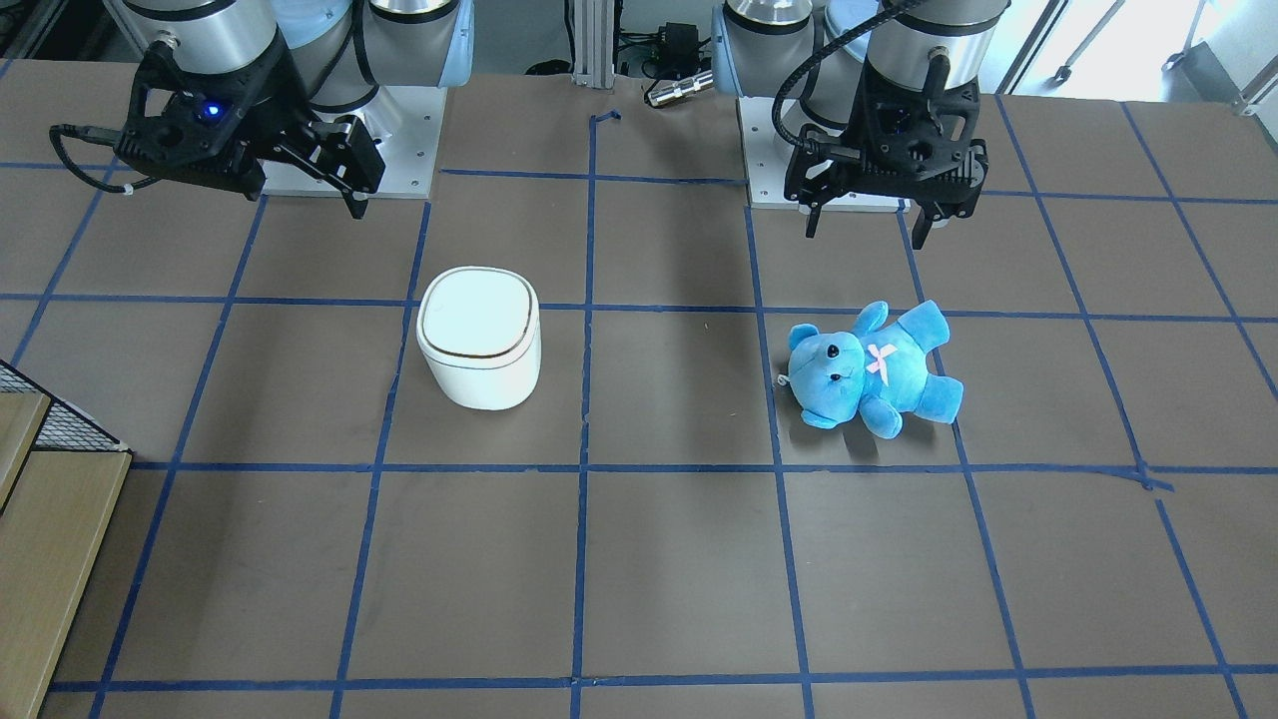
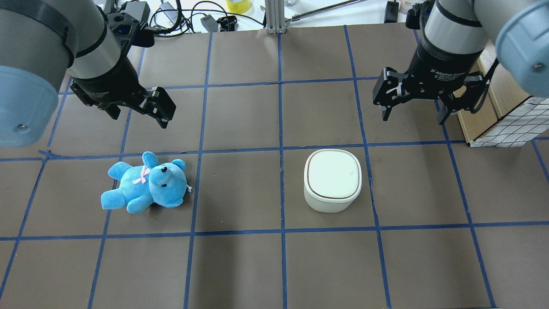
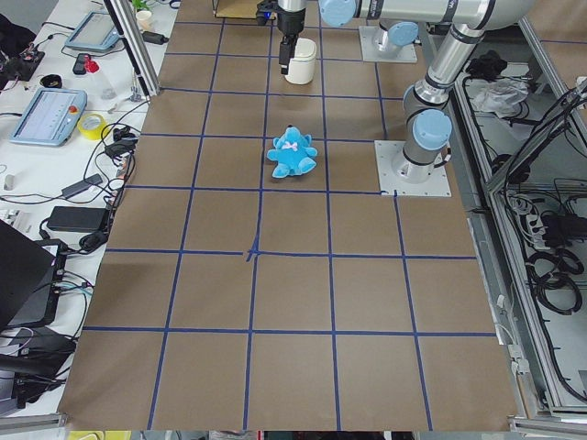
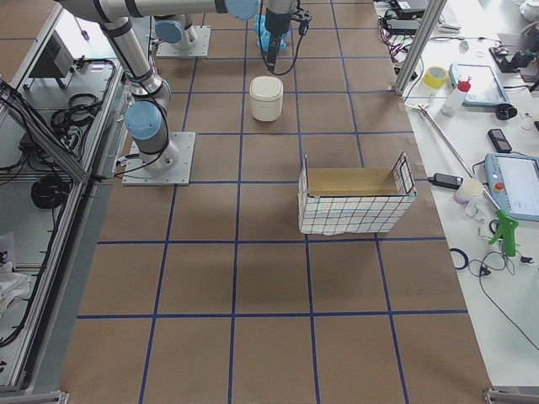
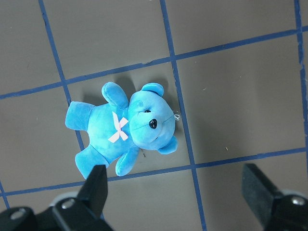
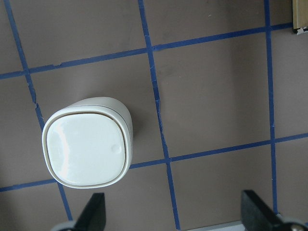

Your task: Open trash can with right arm

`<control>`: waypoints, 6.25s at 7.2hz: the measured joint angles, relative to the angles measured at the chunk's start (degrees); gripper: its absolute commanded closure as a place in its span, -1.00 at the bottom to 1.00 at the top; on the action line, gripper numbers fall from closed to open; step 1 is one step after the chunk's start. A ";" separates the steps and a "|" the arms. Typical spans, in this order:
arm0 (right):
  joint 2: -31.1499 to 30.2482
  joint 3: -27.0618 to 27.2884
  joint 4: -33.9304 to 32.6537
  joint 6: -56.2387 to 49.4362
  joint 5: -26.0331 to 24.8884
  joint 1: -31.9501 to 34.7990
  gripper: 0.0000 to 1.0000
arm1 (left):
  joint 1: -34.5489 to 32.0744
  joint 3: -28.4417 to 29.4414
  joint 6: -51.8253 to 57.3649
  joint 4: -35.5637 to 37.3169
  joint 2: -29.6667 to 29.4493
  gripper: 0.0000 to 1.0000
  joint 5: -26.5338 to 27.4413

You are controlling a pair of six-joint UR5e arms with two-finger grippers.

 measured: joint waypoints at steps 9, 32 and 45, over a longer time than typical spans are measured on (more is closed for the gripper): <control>0.04 0.01 -0.68 0.04 -0.06 -0.10 -1.00 | 0.00 0.00 0.00 0.00 0.00 -1.00 0.00; 0.96 8.40 -7.80 0.07 2.14 1.06 -0.04 | 0.00 0.00 0.00 0.00 0.00 -1.00 0.00; 10.37 12.58 -11.12 -1.74 8.26 3.92 1.00 | 0.00 0.00 0.00 0.00 0.00 -1.00 0.04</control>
